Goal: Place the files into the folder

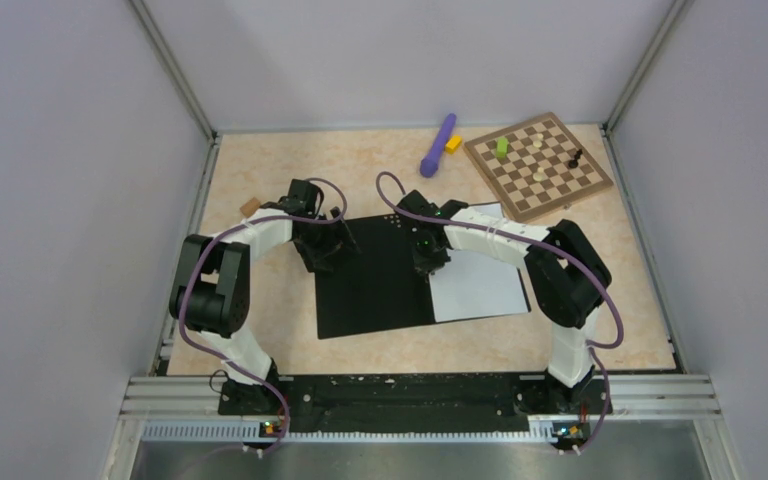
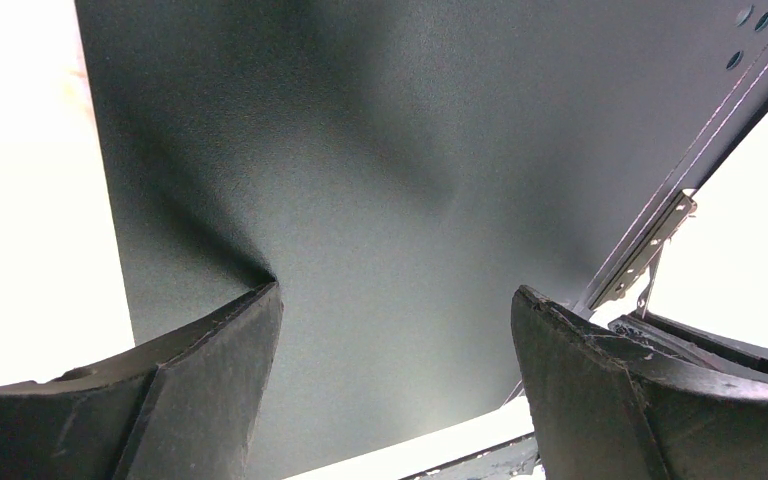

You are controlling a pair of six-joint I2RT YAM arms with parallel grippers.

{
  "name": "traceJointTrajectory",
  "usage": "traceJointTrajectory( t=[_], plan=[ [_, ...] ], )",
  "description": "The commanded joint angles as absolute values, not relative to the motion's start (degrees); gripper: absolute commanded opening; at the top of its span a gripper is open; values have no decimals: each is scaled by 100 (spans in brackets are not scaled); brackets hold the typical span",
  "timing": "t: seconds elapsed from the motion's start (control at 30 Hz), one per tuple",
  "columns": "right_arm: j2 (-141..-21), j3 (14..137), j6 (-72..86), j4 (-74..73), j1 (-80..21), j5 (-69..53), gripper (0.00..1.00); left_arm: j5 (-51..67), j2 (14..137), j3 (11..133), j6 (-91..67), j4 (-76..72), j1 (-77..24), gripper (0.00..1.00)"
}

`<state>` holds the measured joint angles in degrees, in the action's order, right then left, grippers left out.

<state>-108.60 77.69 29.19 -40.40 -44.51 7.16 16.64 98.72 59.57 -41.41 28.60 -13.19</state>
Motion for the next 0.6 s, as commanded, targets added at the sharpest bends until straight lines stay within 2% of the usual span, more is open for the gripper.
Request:
traceJointTrajectory(
  t=[0.0,0.57],
  plan=[
    [-10749,8081,2934,-3785,-4509,983,13,1526,9965,5805,-4017,2937,-1375,90],
    [-10887,9017,2785,-4235,-4507,1560,13,1521,9975,5818,-4017,2946,-1389,89]
  ],
)
